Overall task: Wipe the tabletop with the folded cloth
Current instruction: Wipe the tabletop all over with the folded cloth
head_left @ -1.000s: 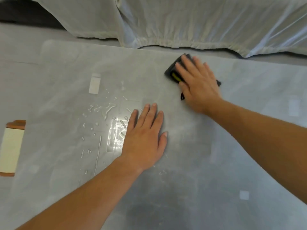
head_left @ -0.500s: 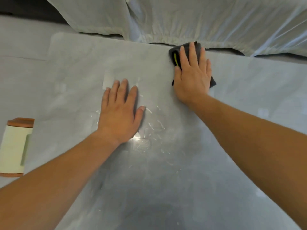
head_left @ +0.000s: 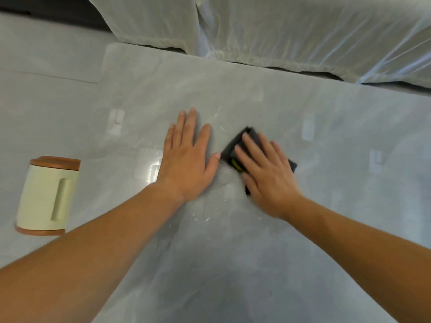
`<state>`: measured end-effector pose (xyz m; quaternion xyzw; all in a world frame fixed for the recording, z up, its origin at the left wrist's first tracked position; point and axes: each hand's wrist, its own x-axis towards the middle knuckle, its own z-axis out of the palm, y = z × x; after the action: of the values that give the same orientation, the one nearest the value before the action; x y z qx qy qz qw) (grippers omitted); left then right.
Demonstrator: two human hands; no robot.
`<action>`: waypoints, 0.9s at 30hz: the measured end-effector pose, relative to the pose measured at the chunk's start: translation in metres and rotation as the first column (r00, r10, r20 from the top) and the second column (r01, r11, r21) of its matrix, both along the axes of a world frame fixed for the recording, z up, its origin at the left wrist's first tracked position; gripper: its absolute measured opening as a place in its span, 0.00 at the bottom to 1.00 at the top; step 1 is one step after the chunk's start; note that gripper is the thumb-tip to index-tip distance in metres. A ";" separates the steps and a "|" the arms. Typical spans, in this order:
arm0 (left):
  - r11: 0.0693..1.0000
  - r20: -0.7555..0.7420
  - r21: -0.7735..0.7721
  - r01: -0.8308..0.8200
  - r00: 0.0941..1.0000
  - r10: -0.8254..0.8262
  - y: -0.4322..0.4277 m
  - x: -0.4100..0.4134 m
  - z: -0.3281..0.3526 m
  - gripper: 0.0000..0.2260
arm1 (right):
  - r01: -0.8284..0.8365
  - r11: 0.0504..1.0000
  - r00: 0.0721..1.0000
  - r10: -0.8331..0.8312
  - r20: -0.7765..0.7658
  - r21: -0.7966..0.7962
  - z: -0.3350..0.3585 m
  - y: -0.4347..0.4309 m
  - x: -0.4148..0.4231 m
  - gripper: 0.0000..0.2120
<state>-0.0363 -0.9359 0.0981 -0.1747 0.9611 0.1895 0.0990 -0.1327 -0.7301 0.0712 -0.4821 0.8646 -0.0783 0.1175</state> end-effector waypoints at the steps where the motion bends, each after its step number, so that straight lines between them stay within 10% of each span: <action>1: 1.000 -0.016 0.010 -0.004 1.000 0.004 0.004 0.011 0.003 0.31 | -0.116 0.993 0.993 0.116 -0.002 0.019 -0.001 0.015 0.001 0.26; 9: 0.993 -0.078 0.037 0.114 0.991 -0.111 0.071 0.109 0.002 0.28 | 0.412 0.911 0.909 -0.411 0.070 -0.002 0.003 0.000 -0.012 0.27; 16: 0.989 0.003 0.054 0.137 0.991 -0.137 0.102 0.150 0.000 0.28 | -0.054 0.998 0.998 0.054 0.025 0.017 0.002 0.074 0.092 0.26; 22: 0.983 0.054 -0.014 0.181 0.982 -0.180 0.112 0.161 -0.010 0.29 | 0.517 0.855 0.855 -0.514 0.061 -0.034 -0.002 0.049 0.053 0.27; 27: 0.984 0.017 0.010 0.180 0.983 -0.181 0.110 0.165 -0.010 0.33 | 0.131 0.990 0.991 -0.132 -0.004 -0.057 -0.004 0.089 0.149 0.27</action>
<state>0.1284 -0.8255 0.0881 -0.0881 0.9713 0.1824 0.1251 0.0163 -0.6414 0.0670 -0.4276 0.8924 -0.1086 0.0949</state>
